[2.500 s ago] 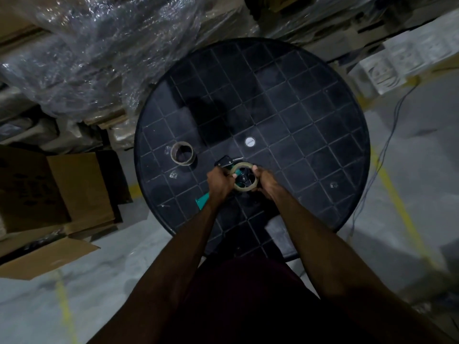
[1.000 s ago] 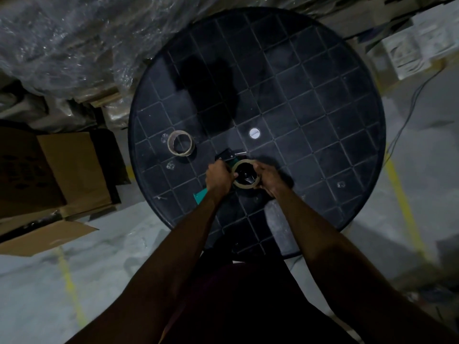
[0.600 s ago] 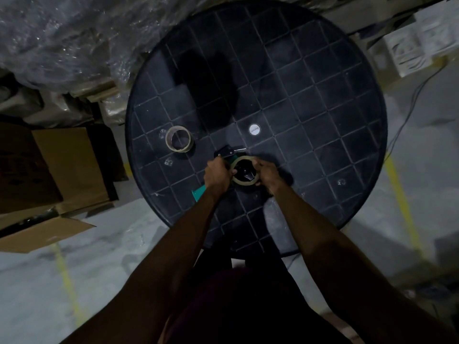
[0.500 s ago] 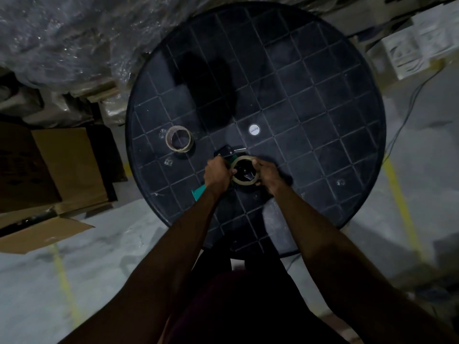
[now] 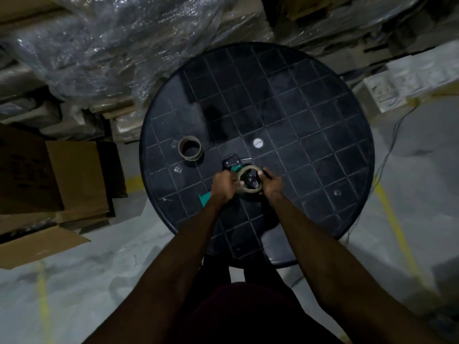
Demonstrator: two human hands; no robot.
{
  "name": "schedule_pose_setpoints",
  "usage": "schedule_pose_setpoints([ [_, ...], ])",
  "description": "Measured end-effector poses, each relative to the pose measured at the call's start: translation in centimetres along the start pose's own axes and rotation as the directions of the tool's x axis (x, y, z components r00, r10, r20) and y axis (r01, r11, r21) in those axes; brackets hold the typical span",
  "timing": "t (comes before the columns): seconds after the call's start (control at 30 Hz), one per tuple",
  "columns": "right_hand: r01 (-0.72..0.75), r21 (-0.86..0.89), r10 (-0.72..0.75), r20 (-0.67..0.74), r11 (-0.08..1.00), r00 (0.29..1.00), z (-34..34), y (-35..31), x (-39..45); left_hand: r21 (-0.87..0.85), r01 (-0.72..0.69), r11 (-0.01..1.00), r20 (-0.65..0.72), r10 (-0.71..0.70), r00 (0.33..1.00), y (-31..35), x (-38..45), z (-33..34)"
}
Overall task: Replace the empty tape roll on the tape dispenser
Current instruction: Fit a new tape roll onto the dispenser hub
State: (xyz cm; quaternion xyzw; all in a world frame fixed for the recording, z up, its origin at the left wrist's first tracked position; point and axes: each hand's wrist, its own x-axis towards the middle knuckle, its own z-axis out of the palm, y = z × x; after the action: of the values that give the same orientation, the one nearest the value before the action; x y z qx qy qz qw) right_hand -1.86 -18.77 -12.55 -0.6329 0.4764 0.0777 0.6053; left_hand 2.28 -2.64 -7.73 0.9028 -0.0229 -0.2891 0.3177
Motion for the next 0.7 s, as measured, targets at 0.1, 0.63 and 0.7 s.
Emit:
schedule_pose_setpoints([
  [0.1, 0.132, -0.132, -0.136, -0.027, 0.982, 0.990, 0.2, 1.2, -0.9, -0.003, -0.108, 0.994, -0.023, 0.108, 0.994, -1.5, -1.2, 0.0],
  [0.63, 0.383, -0.566, -0.346, 0.177, 0.730, 0.921, 0.8, -0.8, -5.2, 0.319, -0.163, 0.934, -0.038, 0.185, 0.982, -1.3, -2.8, -0.6],
  [0.7, 0.373, -0.579, -0.315, 0.203, 0.725, 0.927, 1.0, -1.2, -5.2, 0.319, -0.144, 0.937, -0.020, 0.159, 0.987, -0.9, -2.6, -0.7],
])
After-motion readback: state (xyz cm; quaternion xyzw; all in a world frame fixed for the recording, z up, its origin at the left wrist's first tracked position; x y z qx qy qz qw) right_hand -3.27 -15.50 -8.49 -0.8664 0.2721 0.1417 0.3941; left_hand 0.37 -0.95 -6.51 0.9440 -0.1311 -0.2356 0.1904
